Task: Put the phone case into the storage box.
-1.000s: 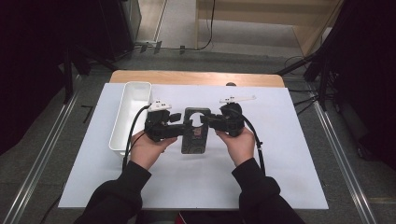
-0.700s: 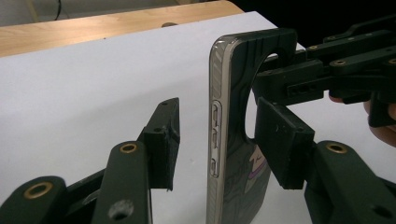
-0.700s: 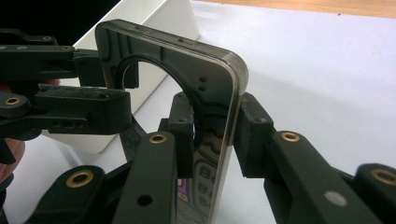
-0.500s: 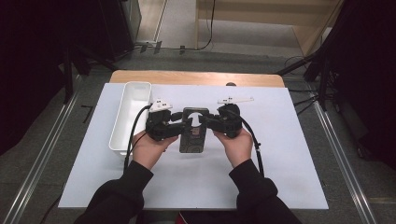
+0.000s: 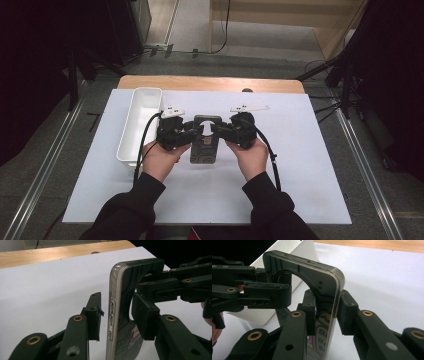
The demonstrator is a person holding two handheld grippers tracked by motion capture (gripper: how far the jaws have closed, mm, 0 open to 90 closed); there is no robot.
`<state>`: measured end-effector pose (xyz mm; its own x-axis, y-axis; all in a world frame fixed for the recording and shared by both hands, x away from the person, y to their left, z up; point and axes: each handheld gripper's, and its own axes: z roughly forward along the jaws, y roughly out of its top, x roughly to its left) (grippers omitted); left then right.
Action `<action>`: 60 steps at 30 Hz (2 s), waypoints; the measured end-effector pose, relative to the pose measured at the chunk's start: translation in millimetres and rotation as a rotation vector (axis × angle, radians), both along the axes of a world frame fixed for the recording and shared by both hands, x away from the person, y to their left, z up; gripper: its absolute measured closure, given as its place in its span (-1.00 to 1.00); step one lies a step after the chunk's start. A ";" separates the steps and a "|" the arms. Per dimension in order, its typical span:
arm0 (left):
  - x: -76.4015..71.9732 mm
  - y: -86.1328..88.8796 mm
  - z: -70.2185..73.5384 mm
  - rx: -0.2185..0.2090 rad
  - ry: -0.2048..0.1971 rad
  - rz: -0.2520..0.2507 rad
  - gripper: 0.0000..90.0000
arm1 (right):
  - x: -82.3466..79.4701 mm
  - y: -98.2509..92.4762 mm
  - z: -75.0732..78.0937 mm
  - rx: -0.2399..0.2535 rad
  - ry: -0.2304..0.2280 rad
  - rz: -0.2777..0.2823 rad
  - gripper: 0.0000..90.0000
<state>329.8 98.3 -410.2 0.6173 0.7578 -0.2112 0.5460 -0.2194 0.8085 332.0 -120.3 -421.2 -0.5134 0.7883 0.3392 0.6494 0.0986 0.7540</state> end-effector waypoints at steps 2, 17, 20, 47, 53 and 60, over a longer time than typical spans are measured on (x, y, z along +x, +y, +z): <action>-0.4 -0.5 0.3 0.004 -0.003 0.003 0.32 | 0.2 0.4 -0.3 -0.003 0.001 -0.002 0.55; -0.1 -2.3 -2.5 0.023 -0.019 0.024 0.52 | -1.5 5.3 -0.4 -0.003 -0.005 -0.014 0.55; 0.2 -2.6 -3.2 0.024 -0.017 0.026 0.55 | -1.9 6.2 -0.3 -0.005 -0.006 -0.014 0.55; 4.4 2.8 -2.2 0.003 0.019 -0.009 0.62 | -3.5 7.0 -1.8 0.000 -0.024 -0.010 0.50; 4.2 2.3 -2.0 -0.001 0.023 -0.021 0.63 | -4.4 6.6 -2.0 0.009 -0.032 0.011 0.32; 5.0 4.3 -1.0 -0.002 0.030 -0.029 0.63 | -6.7 4.7 -0.3 0.016 -0.064 0.041 0.08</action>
